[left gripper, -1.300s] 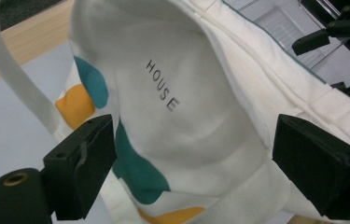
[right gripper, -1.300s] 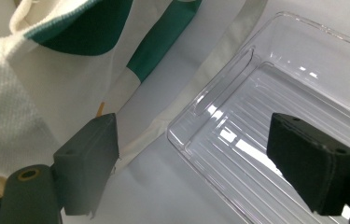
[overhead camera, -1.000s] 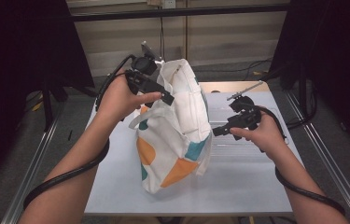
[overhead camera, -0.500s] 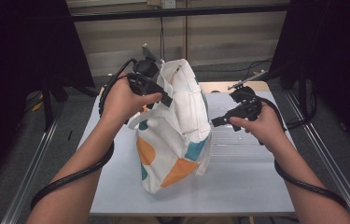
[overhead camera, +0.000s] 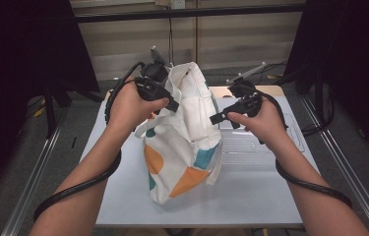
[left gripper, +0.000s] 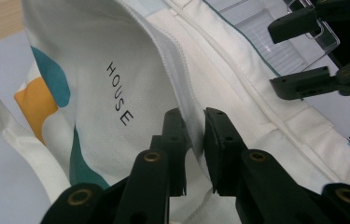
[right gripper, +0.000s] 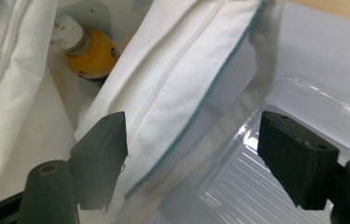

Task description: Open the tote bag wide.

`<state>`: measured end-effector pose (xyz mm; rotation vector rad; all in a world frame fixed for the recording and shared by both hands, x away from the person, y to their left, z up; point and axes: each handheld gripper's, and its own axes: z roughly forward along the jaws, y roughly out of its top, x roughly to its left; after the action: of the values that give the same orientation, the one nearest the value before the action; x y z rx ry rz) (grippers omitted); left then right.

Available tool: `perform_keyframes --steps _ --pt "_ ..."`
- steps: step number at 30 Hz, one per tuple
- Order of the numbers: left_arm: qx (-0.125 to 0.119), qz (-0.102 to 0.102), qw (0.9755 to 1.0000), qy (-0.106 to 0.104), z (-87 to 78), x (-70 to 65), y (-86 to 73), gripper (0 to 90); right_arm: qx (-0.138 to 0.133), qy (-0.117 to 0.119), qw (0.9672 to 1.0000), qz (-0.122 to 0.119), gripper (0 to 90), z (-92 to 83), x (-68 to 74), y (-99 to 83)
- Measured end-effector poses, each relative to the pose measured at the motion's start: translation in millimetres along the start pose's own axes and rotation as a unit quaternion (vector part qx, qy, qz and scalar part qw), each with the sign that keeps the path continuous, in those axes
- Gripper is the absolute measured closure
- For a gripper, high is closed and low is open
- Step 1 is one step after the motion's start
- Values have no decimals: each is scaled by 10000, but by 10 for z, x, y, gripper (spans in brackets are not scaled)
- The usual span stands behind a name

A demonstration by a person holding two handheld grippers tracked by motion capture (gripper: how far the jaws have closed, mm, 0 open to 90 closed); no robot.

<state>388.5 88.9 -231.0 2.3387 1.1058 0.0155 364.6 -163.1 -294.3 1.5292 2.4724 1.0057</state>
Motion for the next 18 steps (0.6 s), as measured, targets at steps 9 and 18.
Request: perform_keyframes --steps 9,18 --pt "62 -118 9999 65 -53 148 -143 861 170 372 9989 218 565 243 23 49" --pt "79 -329 9992 224 -172 364 -330 875 276 207 9992 205 757 325 12 21"
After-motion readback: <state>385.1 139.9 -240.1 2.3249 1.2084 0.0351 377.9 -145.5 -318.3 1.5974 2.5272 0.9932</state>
